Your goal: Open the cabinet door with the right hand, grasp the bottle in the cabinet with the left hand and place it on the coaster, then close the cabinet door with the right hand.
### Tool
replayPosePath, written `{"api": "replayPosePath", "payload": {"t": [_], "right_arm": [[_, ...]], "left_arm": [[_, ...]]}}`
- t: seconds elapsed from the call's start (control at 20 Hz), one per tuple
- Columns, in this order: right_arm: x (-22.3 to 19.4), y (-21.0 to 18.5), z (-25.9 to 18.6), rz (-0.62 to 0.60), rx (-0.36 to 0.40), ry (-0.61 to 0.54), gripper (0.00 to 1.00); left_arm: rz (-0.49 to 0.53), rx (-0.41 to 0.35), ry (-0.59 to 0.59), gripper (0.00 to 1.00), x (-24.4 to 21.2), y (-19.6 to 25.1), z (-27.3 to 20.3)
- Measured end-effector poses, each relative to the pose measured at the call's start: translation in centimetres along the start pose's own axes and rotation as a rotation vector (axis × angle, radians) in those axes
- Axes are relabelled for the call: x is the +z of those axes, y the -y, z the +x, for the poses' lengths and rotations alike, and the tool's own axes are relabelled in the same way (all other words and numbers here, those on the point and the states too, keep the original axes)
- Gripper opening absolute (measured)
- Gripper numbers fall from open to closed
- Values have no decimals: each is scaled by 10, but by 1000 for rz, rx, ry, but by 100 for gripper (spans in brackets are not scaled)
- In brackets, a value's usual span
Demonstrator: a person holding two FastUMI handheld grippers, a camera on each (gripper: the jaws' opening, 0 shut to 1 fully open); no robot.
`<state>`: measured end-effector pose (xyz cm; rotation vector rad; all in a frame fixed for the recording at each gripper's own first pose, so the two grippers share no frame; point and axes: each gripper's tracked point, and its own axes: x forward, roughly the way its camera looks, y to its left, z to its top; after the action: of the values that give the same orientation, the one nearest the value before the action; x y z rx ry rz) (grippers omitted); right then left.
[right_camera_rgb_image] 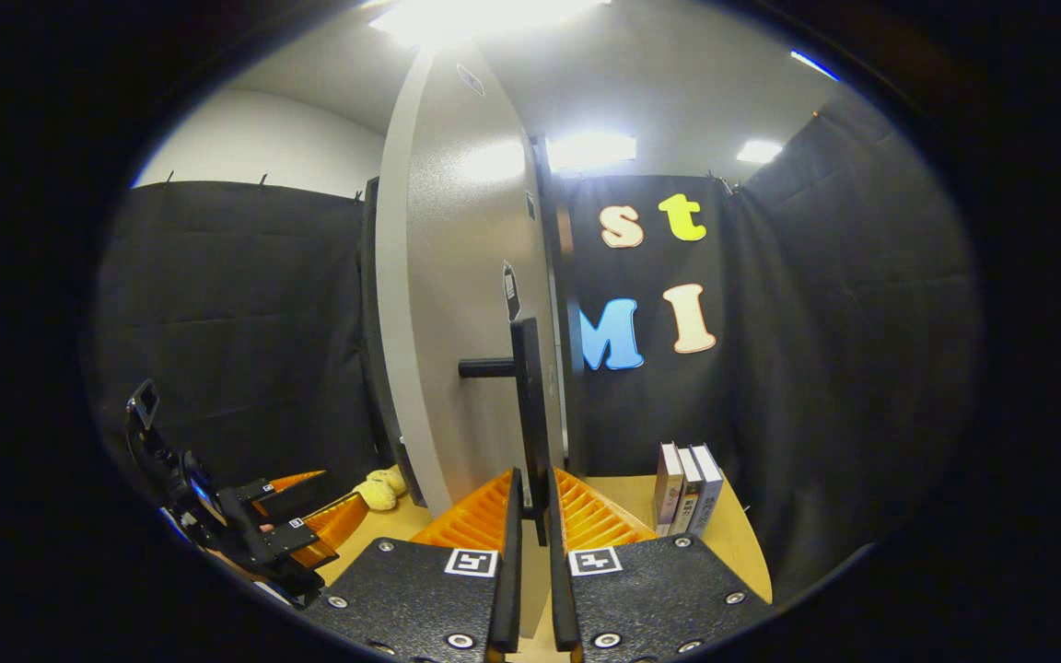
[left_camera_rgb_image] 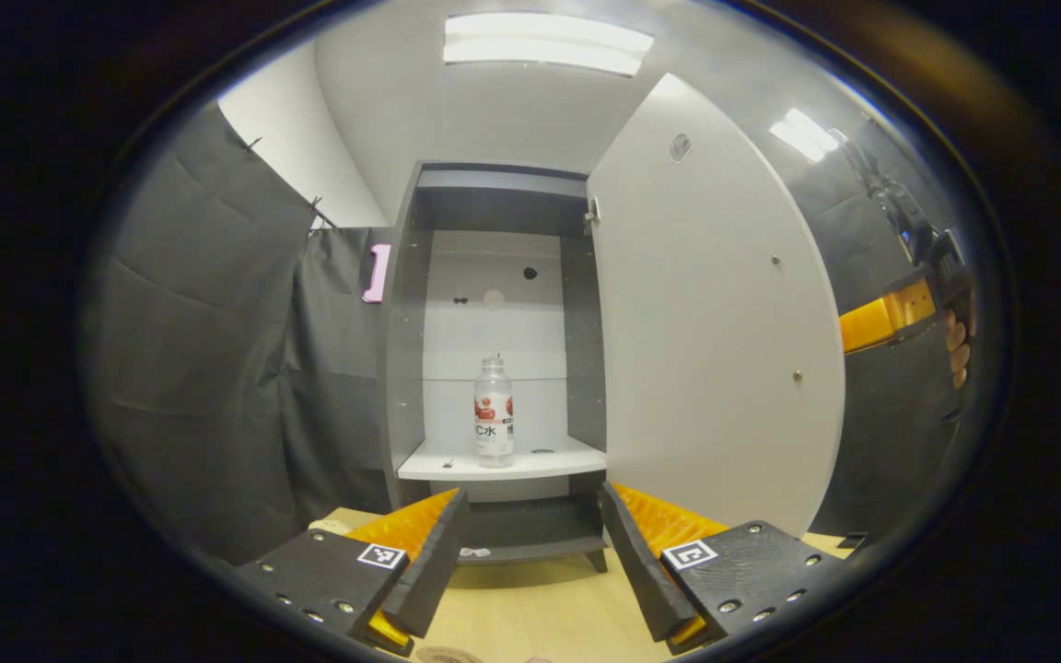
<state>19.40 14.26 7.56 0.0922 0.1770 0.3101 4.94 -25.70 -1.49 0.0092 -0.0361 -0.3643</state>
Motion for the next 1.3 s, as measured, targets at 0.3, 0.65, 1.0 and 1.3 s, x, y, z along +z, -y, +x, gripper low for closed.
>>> {"api": "replayPosePath", "payload": {"t": [0.3, 0.65, 1.0, 1.3], "right_arm": [[2, -12, -5, 59, 99, 32, 14], [1, 38, 1, 19, -105, 88, 30], [-18, 80, -26, -26, -359, 94, 97], [-33, 91, -36, 15, -497, 75, 97]], "left_arm": [[30, 45, -10, 86, 9, 2, 26], [41, 50, 5, 85, 32, -12, 76], [29, -2, 3, 89, 39, -28, 152], [0, -33, -17, 89, 27, -46, 221]]}}
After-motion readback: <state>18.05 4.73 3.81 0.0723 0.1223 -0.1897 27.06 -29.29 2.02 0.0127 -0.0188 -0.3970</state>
